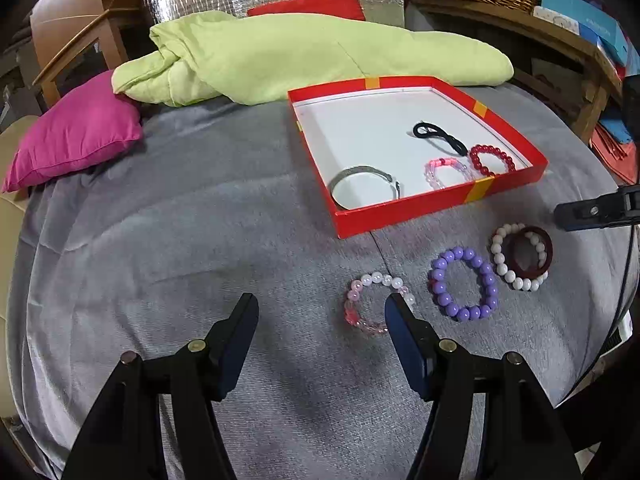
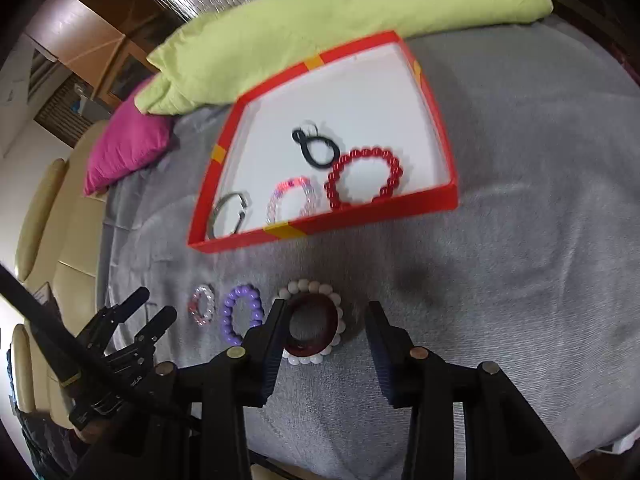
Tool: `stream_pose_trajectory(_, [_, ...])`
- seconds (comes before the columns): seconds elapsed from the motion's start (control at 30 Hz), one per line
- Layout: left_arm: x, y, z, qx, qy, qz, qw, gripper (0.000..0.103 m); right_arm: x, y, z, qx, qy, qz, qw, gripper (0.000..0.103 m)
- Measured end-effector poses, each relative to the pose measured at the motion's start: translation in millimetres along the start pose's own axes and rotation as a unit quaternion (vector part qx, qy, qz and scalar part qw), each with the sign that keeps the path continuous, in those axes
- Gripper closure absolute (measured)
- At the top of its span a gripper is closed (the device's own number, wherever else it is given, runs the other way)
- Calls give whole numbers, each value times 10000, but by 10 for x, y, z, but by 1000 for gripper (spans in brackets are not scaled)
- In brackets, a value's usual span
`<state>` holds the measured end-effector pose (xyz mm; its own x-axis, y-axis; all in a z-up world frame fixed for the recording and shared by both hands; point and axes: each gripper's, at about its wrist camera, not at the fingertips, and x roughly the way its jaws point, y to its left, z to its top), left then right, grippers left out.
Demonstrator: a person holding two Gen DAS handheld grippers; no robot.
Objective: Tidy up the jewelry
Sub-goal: 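Grasp the maroon bracelet with the right gripper, then lift the maroon bracelet with the right gripper while the left gripper grasps the light pink bracelet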
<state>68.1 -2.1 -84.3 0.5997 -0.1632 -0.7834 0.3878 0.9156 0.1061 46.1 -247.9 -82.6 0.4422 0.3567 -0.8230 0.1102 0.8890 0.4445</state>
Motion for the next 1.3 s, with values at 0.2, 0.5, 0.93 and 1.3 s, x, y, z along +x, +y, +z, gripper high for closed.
stream_pose_trajectory(0.2, [60,-46,-16,81,152,-89,9998,36,201,77,-48,-163,137,-342,9992,79])
stream_pose_trajectory(0.5, [135,-76,-43,82,338,-338,9988,36,-67,99,-26,-369,-624,-561,9958,98])
stream_pose_trajectory(0.93, [359,-136,-13,-47,649,-548,9964,35,-54,-161,37,133,-589,-842,9946,98])
stream_pose_trajectory(1.3, [389,-92,16,-207,373,-527,9977,85,-75,-168,23,176,-612,-810,9947,98])
